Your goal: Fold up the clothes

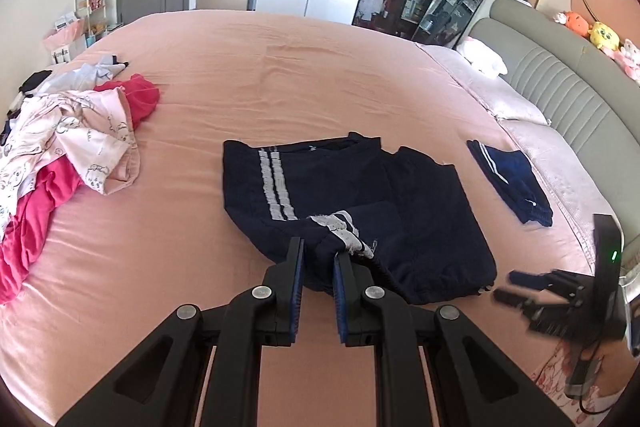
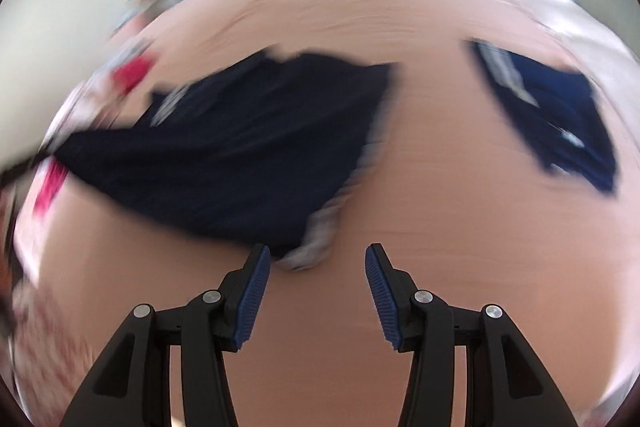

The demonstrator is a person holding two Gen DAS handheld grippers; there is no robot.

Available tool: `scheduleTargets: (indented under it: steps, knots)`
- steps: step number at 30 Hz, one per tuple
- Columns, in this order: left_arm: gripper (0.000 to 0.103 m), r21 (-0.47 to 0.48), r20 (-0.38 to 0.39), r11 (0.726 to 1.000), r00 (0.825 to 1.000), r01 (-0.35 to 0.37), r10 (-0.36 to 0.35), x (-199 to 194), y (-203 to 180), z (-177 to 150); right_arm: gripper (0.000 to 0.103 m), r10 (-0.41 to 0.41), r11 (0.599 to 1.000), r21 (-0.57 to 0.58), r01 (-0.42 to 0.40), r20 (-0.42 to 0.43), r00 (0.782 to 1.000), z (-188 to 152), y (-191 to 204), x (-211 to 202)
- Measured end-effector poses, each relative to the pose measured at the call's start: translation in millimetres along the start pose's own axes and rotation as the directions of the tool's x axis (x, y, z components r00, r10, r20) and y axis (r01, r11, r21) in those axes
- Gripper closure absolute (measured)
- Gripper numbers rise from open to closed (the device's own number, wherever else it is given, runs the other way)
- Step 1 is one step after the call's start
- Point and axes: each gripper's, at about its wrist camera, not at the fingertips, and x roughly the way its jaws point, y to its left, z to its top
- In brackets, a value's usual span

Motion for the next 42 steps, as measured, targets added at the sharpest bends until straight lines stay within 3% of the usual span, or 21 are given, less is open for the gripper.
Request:
scheduleTargets:
  steps: [2, 4, 7, 10, 11, 14, 15, 17, 19, 22, 25, 27, 30, 33, 36, 39, 42]
  knots:
    - [0.091, 0.008, 0.001, 1.000, 1.000, -0.001, 0.001, 0, -3, 1, 0.054, -0.114, 0.988, -0.106, 0.114, 0.009, 0.993, 1, 23, 15]
    - [0.091, 0.011, -0.001, 1.000, 1.000, -0.004, 0.004, 0, -3, 3, 0.054, -0.211, 0.971, -0.108, 0.214, 0.034, 0.977, 12, 23, 28]
    - [0.092, 0.009, -0.001, 1.000, 1.000, -0.003, 0.003, 2, 0, 7, 0.054, -0.219, 0.974, -0.043, 0.224, 0.099, 0.971, 38, 10, 28]
    - [0.091, 0.016, 0.004, 1.000, 1.000, -0.001, 0.001, 13, 1, 11, 0.048, -0.174, 0.984, -0.005, 0.177, 0.141, 0.975, 69, 1, 35]
    - [0.091, 0.019, 0.005, 1.000, 1.000, 0.000, 0.000, 18, 1, 12, 0.040, -0.144, 0.990, 0.014, 0.143, 0.114, 0.983, 78, -5, 49]
    - [0.091, 0.009, 0.004, 1.000, 1.000, 0.010, -0.010, 32, 4, 12, 0.043, 0.045, 0.976, 0.217, -0.037, -0.032, 0.998, 88, -45, 88]
    - [0.091, 0.004, 0.002, 1.000, 1.000, 0.013, -0.013, 36, 5, 12, 0.043, 0.111, 0.952, 0.289, -0.100, -0.021, 0.994, 89, -58, 85]
    - [0.091, -0.007, 0.001, 1.000, 1.000, 0.019, -0.019, 43, 7, 13, 0.043, 0.193, 0.911, 0.351, -0.217, 0.101, 0.976, 86, -76, 51]
    - [0.091, -0.017, 0.001, 1.000, 1.000, 0.025, -0.025, 47, 10, 13, 0.043, 0.148, 0.917, 0.350, -0.189, 0.140, 0.979, 81, -82, 22]
    - [0.091, -0.023, 0.006, 0.999, 0.999, 0.035, -0.035, 49, 12, 13, 0.044, 0.082, 0.967, 0.230, -0.107, 0.118, 0.990, 76, -65, -1]
    - [0.091, -0.016, 0.006, 0.999, 0.999, 0.040, -0.040, 51, 10, 12, 0.045, 0.098, 0.992, 0.069, -0.102, 0.051, 0.994, 74, -28, 12]
    - [0.091, -0.007, 0.007, 0.999, 0.999, 0.040, -0.040, 52, 8, 10, 0.054, 0.093, 0.996, 0.009, -0.093, 0.006, 0.996, 75, -7, 33]
    - [0.091, 0.002, 0.009, 0.999, 0.999, 0.047, -0.047, 55, 5, 6, 0.062, 0.103, 0.995, 0.013, -0.102, -0.045, 0.994, 74, 3, 60]
    - [0.091, 0.005, 0.010, 0.998, 0.998, 0.067, -0.067, 58, 4, 4, 0.062, 0.130, 0.990, 0.055, -0.127, -0.049, 0.990, 72, -9, 66]
    - [0.091, -0.001, 0.006, 0.996, 0.996, 0.091, -0.091, 63, 5, 2, 0.062, 0.010, 0.991, 0.135, 0.003, -0.096, 0.995, 63, -42, 74]
    - [0.091, -0.008, 0.004, 0.994, 0.994, 0.110, -0.110, 64, 4, -1, 0.062, -0.027, 0.971, 0.235, 0.040, -0.057, 0.998, 61, -72, 57]
    - [0.091, -0.014, -0.003, 0.993, 0.993, 0.115, -0.115, 66, 3, -3, 0.062, -0.112, 0.988, 0.107, 0.107, 0.038, 0.993, 72, -46, 37]
